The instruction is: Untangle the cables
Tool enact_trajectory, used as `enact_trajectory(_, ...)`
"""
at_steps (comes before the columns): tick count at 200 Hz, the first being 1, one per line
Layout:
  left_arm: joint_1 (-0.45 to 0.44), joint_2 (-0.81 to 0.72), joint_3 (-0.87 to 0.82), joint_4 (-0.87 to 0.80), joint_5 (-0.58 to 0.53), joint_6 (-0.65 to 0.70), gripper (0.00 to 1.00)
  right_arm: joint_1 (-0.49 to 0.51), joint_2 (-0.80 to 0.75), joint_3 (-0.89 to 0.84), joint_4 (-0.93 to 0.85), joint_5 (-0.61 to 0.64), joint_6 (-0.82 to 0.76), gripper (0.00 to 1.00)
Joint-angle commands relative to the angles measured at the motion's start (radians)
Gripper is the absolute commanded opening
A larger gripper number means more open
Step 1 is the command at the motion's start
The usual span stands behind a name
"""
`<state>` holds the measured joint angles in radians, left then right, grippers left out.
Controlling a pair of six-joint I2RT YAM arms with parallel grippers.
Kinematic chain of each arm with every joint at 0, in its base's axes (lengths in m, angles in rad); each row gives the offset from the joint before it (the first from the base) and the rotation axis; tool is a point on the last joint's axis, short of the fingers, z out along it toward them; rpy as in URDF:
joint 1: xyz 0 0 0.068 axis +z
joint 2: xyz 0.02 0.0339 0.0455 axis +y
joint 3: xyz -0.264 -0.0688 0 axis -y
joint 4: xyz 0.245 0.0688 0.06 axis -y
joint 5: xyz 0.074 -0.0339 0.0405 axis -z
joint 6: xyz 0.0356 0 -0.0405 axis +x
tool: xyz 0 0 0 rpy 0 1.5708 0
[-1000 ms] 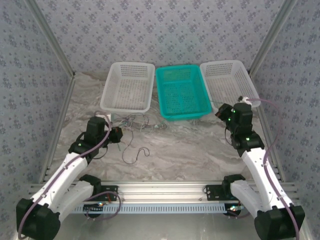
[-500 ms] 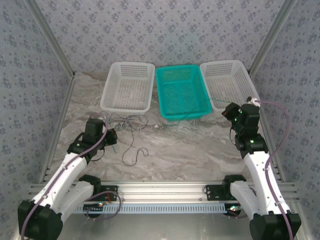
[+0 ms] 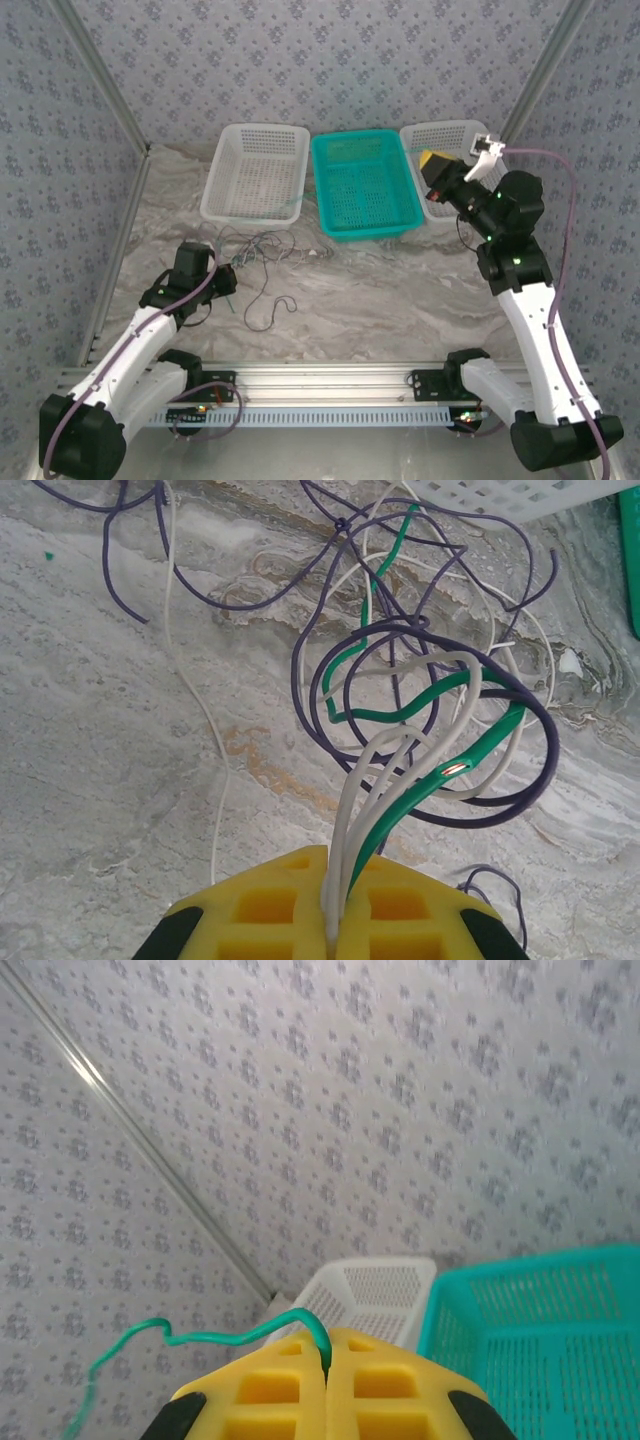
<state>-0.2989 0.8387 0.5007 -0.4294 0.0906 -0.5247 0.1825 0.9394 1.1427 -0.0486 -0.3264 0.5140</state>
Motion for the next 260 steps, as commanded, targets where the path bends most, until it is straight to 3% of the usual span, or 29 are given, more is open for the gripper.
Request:
enact_trajectory(1, 0.003, -0.013, 0.02, 0.056, 0.077, 0.012, 0.0, 0.013, 0.058, 0.109, 0.019, 0.269, -0.096, 0.0)
enact_trajectory(23, -0.028, -0.033, 0.007, 0.139, 0.156, 0.029, 0.0, -0.039, 0.154, 0.179, 0.042, 0.444, -0.119, 0.0)
enact_trajectory(52, -0.102, -0.039, 0.012, 0.195, 0.167, 0.048, 0.0, -0.136, 0.289, 0.25, 0.056, 0.621, -0.109, 0.0)
enact_trajectory(95, -0.169, -0.014, 0.018, 0.283, 0.248, 0.077, 0.0, -0.357, 0.491, 0.315, -0.008, 0.67, 0.105, 0.0)
enact_trajectory(123, -0.178, -0.008, 0.049, 0.246, 0.238, 0.117, 0.0, -0.447, 0.62, 0.355, -0.071, 0.611, 0.17, 0.0)
enact_trajectory(185, -0.178, 0.045, 0.074, 0.249, 0.234, 0.128, 0.0, -0.456, 0.742, 0.268, -0.161, 0.603, 0.24, 0.0)
enact_trajectory(218, -0.178, 0.068, 0.071, 0.275, 0.227, 0.127, 0.0, -0.457, 0.784, 0.255, -0.335, 0.644, 0.297, 0.0)
enact_trajectory(260, -0.178, 0.106, 0.084, 0.288, 0.219, 0.126, 0.0, -0.469, 0.709, 0.104, -0.344, 0.656, 0.324, 0.02)
